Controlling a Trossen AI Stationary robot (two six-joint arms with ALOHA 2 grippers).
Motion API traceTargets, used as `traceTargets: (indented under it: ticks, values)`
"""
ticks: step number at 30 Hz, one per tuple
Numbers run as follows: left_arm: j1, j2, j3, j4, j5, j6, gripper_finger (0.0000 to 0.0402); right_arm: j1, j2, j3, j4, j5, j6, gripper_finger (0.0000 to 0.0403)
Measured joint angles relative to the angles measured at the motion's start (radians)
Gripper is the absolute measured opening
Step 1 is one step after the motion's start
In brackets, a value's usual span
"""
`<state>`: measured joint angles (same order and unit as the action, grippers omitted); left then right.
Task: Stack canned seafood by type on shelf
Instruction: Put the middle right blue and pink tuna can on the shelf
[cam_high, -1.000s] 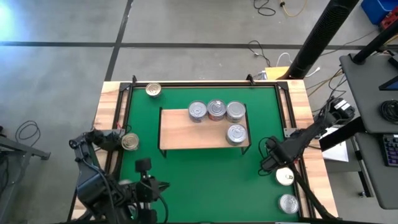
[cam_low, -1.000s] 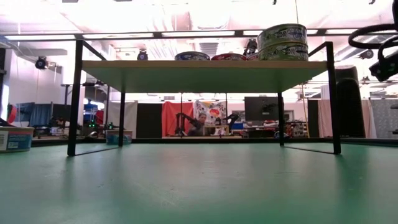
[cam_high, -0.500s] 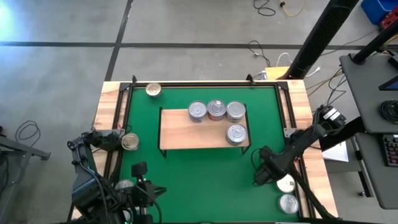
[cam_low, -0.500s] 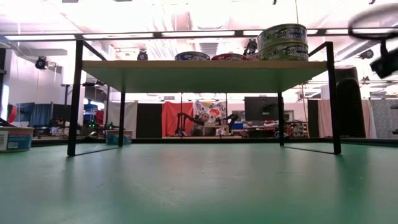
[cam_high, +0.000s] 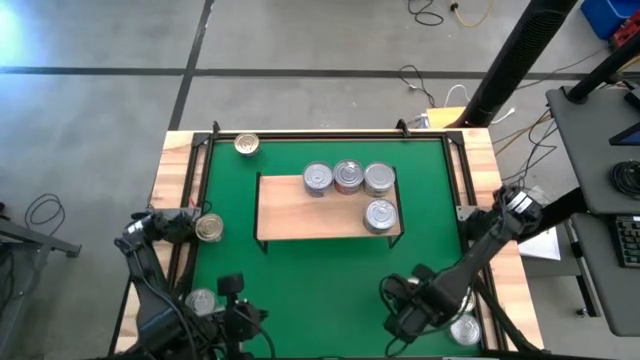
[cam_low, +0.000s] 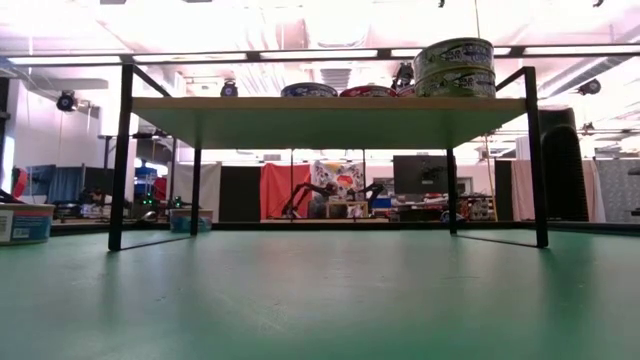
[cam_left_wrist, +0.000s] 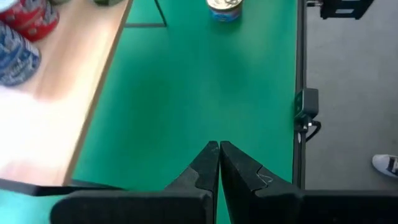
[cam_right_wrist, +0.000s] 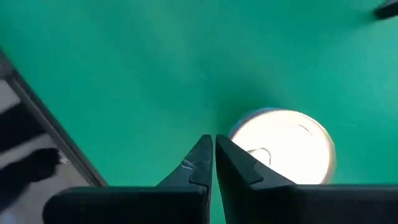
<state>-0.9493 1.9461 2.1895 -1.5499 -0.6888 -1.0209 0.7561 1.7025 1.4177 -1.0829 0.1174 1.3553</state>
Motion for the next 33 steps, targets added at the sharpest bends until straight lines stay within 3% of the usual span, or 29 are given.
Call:
traceTargets:
  ticks: [5, 9, 16, 20, 23, 28, 33]
  values:
    - [0.000, 0.000, -0.085, 0.095, 0.021, -0.044, 0.0000, 0.051, 0.002, 0.044, -0.265, 0.005, 0.047, 0.0012]
    - [0.009, 0.000, -0.164, 0.243, 0.052, -0.059, 0.0000, 0.062, -0.004, -0.032, -0.413, -0.053, 0.104, 0.0012]
    - [0.014, 0.000, -0.323, 0.468, 0.157, -0.110, 0.0000, 0.062, -0.019, -0.257, -0.261, -0.125, 0.107, 0.0012]
    - [0.019, 0.000, -0.390, 0.525, 0.218, -0.118, 0.0000, 0.060, -0.020, -0.313, -0.137, -0.126, 0.116, 0.0012]
    - [0.036, 0.000, -0.419, 0.540, 0.228, -0.116, 0.0000, 0.059, -0.027, -0.314, 0.000, -0.082, 0.103, 0.0012]
    - [0.082, 0.000, -0.444, 0.601, 0.228, -0.042, 0.0000, 0.059, -0.028, -0.232, 0.187, 0.097, -0.032, 0.0012]
    - [0.111, 0.000, -0.445, 0.699, 0.227, 0.088, 0.0000, 0.062, -0.031, -0.144, 0.217, 0.164, -0.167, 0.0012]
